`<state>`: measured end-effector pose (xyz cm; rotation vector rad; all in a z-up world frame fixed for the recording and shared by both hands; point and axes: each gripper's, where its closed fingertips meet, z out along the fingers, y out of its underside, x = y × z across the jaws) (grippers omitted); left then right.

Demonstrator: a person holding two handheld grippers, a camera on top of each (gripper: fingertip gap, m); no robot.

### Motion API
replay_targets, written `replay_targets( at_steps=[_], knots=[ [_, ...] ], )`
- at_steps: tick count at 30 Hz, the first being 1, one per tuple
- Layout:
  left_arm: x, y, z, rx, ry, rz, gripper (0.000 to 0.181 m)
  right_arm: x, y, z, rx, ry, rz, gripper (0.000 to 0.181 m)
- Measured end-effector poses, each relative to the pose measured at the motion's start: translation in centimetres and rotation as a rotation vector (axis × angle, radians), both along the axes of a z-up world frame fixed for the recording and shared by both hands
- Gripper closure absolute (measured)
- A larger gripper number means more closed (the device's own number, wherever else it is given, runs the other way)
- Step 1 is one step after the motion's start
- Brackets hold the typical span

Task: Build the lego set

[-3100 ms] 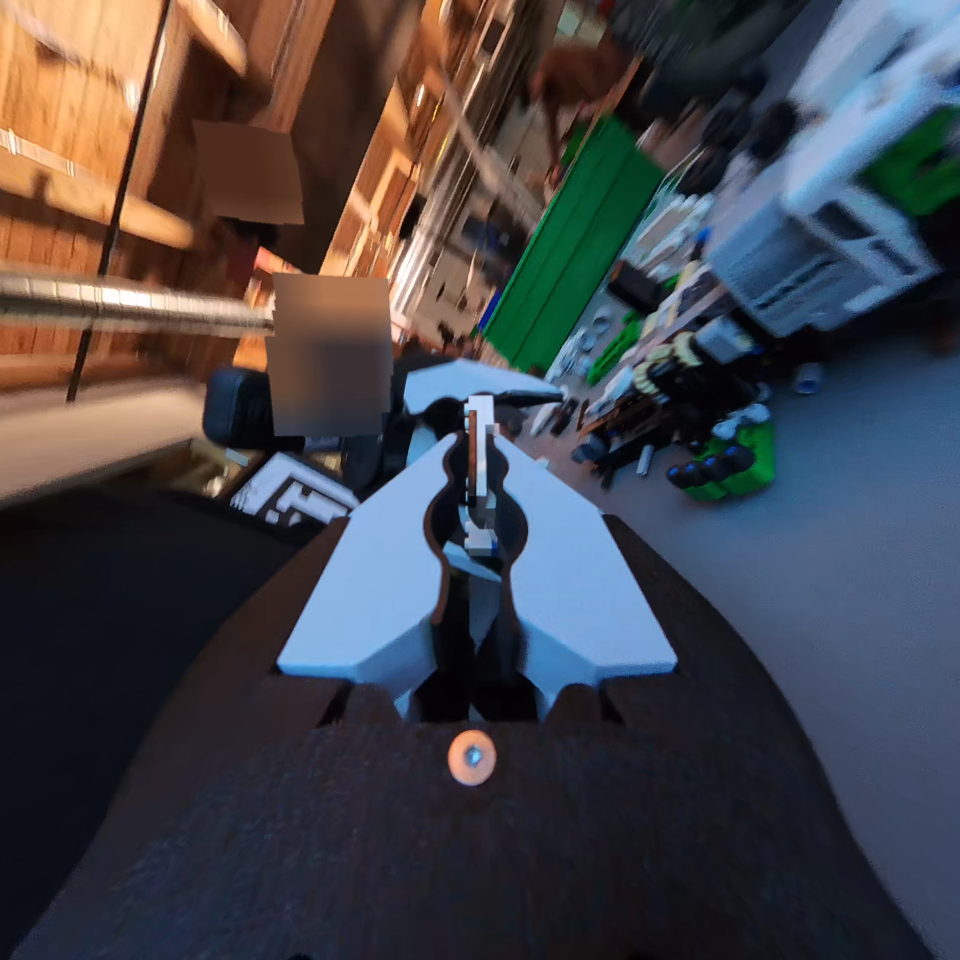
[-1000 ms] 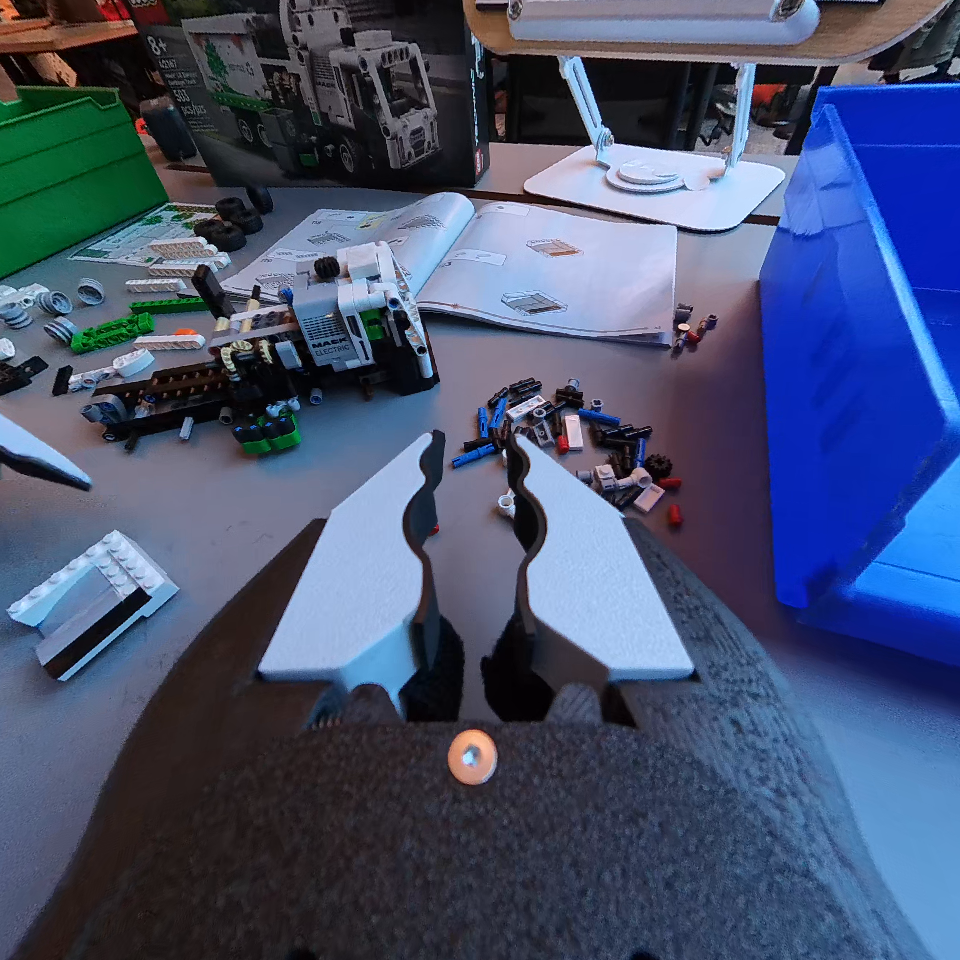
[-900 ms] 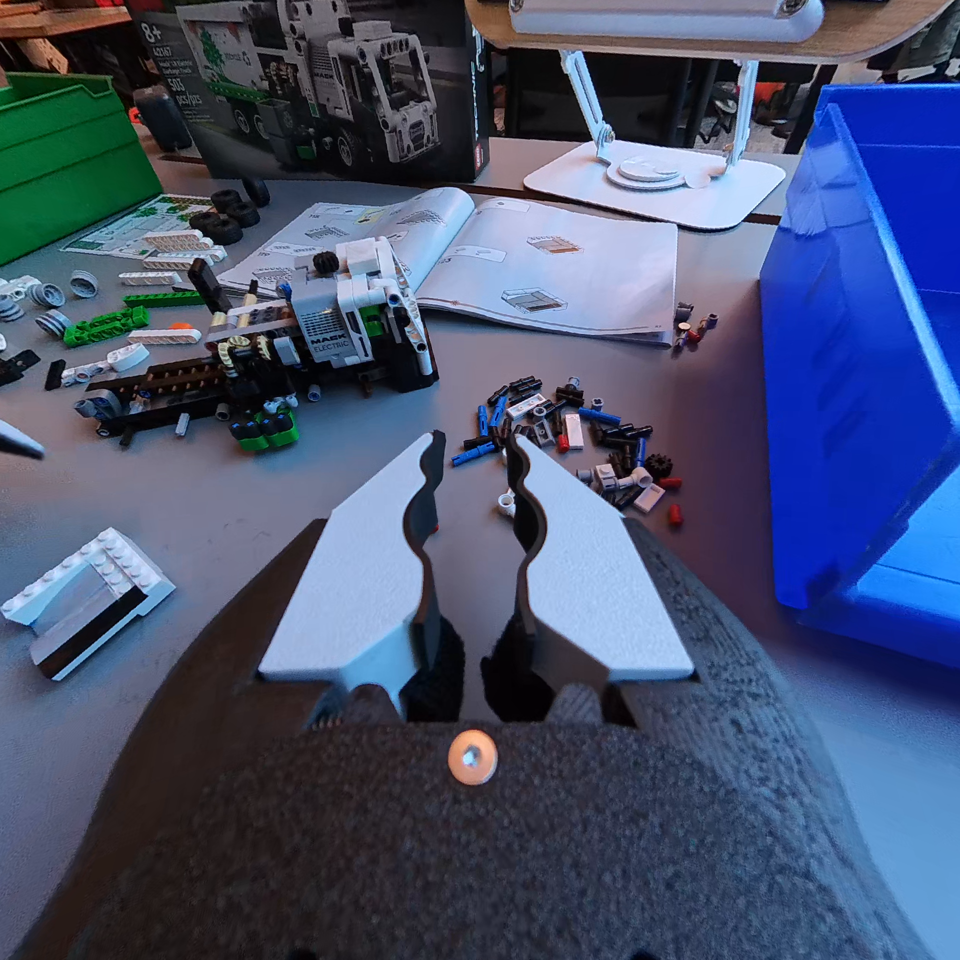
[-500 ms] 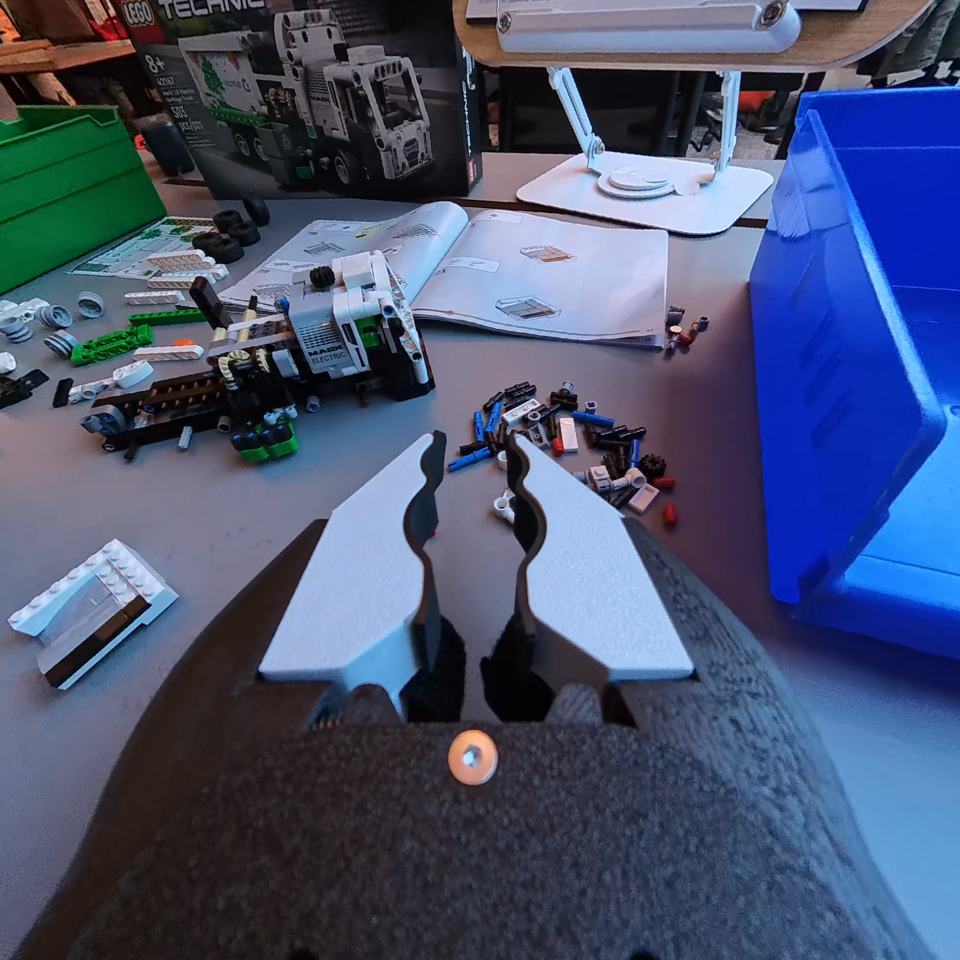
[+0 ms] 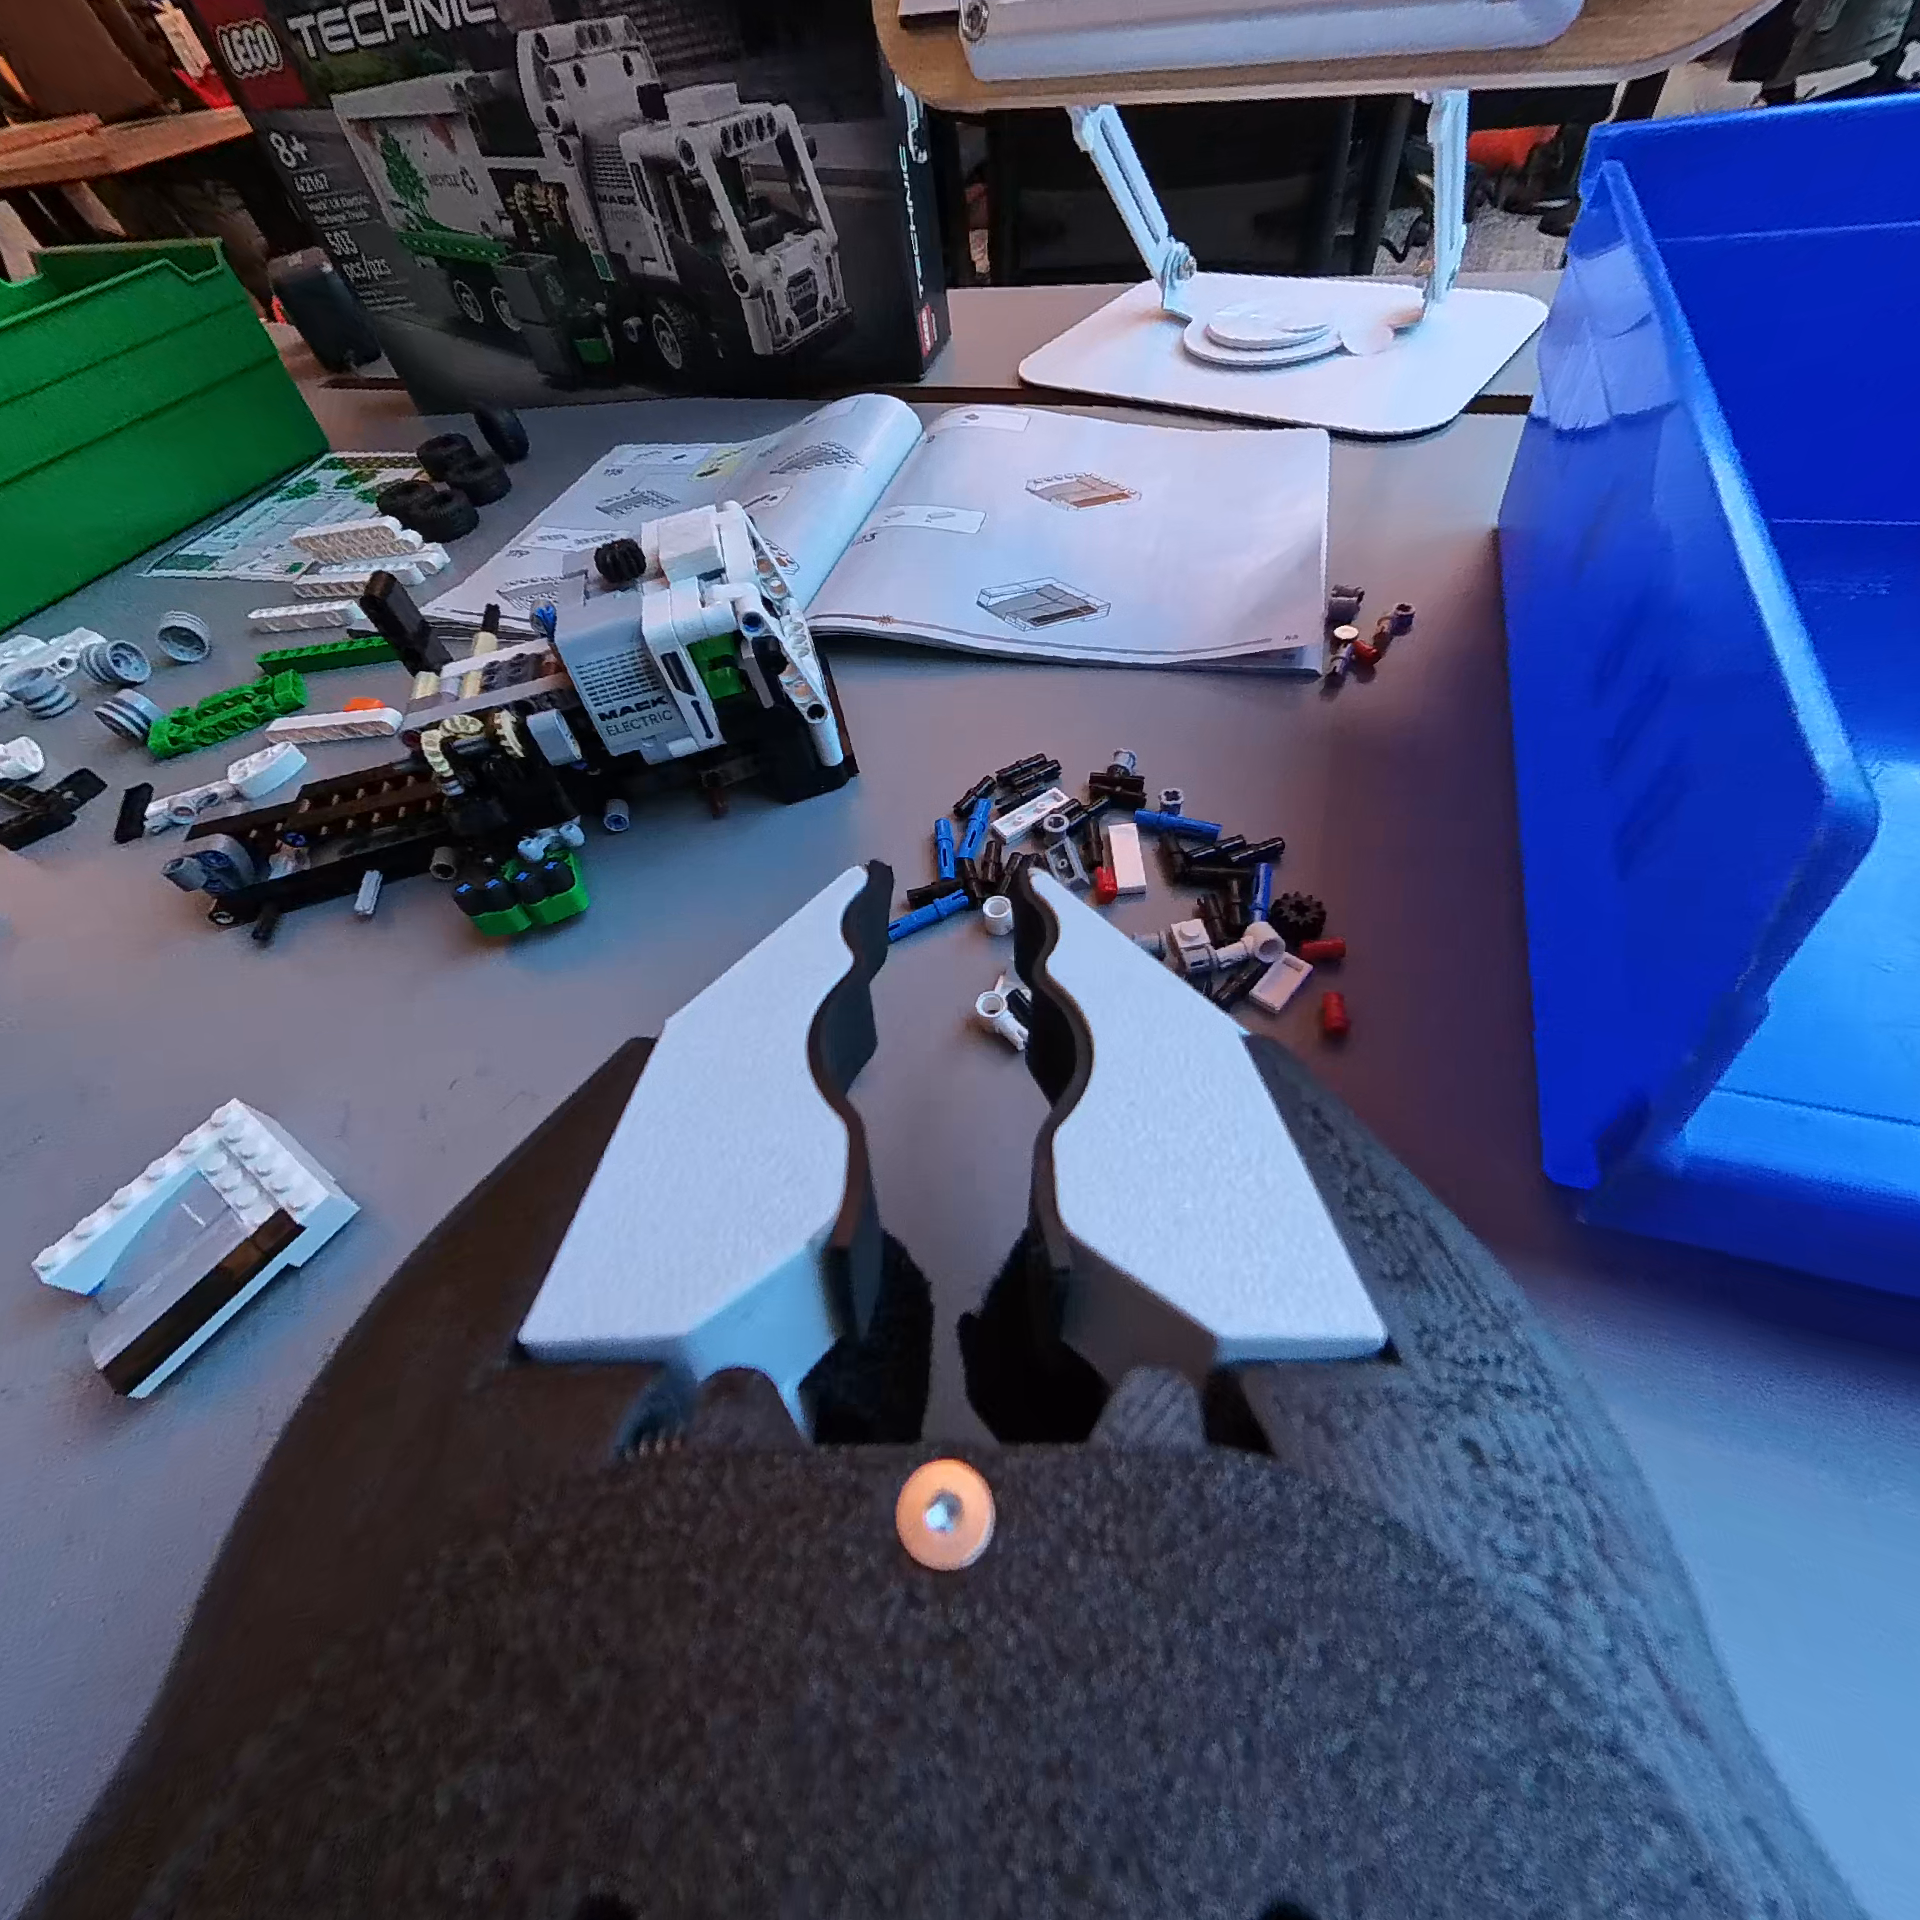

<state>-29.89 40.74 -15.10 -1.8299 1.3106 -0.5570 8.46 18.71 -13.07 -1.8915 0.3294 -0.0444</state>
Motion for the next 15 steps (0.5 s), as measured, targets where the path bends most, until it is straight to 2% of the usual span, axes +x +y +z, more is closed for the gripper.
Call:
replay_targets(
  at_steps=[4,8,15],
  knots=[
    [-3.7,1.4,-0.5,0.027,0.091,0.096,0.136,0.0,0.2,0.1,0.008,-0.003,0.007,0.159],
    [-6.1,0.7,-1.2,-0.004,0.136,0.143,0.136,-0.1,0.6,0.0,0.003,0.002,0.029,0.159],
    [-6.8,-0.3,-1.9,-0.043,0.144,0.158,0.136,-0.2,0.7,0.1,0.006,-0.007,0.035,0.159]
  ],
)
